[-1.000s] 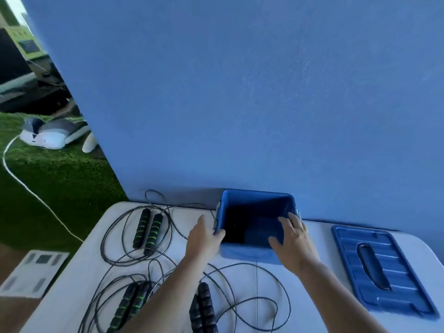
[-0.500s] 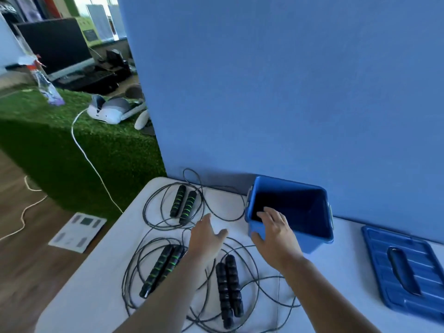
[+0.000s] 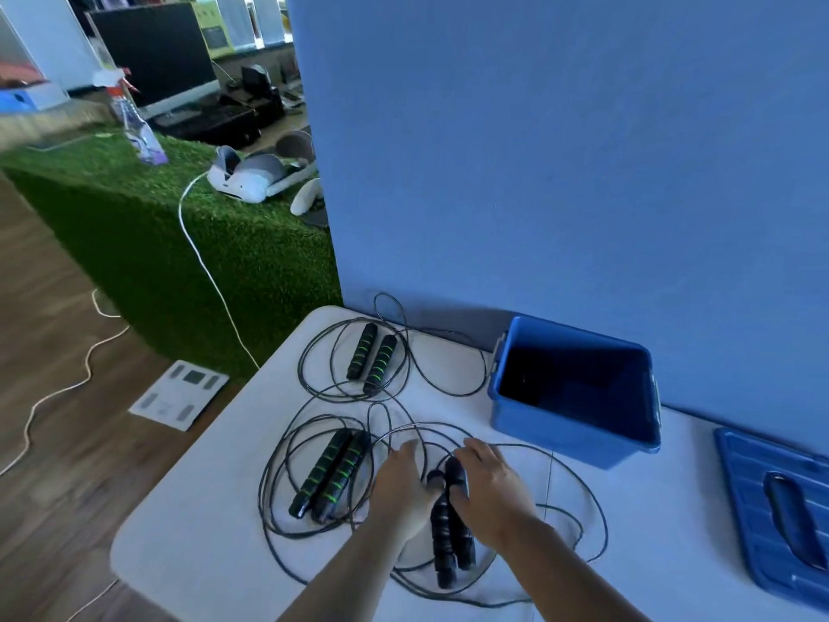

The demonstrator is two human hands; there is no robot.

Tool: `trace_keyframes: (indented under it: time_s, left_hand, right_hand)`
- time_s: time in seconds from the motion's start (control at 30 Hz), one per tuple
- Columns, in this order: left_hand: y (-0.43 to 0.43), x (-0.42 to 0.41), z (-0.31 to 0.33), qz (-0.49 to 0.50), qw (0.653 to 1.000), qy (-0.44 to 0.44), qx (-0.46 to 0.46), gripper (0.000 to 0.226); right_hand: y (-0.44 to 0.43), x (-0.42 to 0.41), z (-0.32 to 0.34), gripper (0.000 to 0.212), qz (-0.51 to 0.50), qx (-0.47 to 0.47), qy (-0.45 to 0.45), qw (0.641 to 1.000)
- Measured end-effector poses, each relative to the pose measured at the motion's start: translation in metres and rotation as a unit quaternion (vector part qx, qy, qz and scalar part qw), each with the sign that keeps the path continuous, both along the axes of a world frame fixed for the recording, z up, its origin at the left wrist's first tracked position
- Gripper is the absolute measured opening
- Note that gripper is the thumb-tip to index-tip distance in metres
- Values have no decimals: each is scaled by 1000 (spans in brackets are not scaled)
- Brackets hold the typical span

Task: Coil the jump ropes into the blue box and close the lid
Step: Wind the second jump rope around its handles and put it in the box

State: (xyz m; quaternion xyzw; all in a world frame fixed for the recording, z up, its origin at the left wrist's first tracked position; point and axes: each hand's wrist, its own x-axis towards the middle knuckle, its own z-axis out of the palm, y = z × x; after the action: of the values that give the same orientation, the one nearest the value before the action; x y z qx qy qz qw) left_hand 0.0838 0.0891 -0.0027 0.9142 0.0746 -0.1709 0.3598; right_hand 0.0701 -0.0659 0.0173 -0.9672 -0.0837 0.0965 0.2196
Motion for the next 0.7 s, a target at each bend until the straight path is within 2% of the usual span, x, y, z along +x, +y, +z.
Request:
trace_keyframes:
  time_s: [0.13,0.37,0.57,0.7]
  left_hand:
    - [-5,-12,-11,1,1000,21,-9,67]
    - [-7,-19,-20,-11,999,29,-11,35]
    - [-6,-16,-20,4,999,22,-36,29]
    - [-4,-14,-21,37,995,38,-86,14]
  right_hand:
    - [5,-7,-15,41,-2,-15,44,999]
    - [7,-20,-26,48,-37,-13,96,995]
    - [6,-24,-20,55,-74,22,125,989]
    - [2,-28,-16,52,-104,72,155,980]
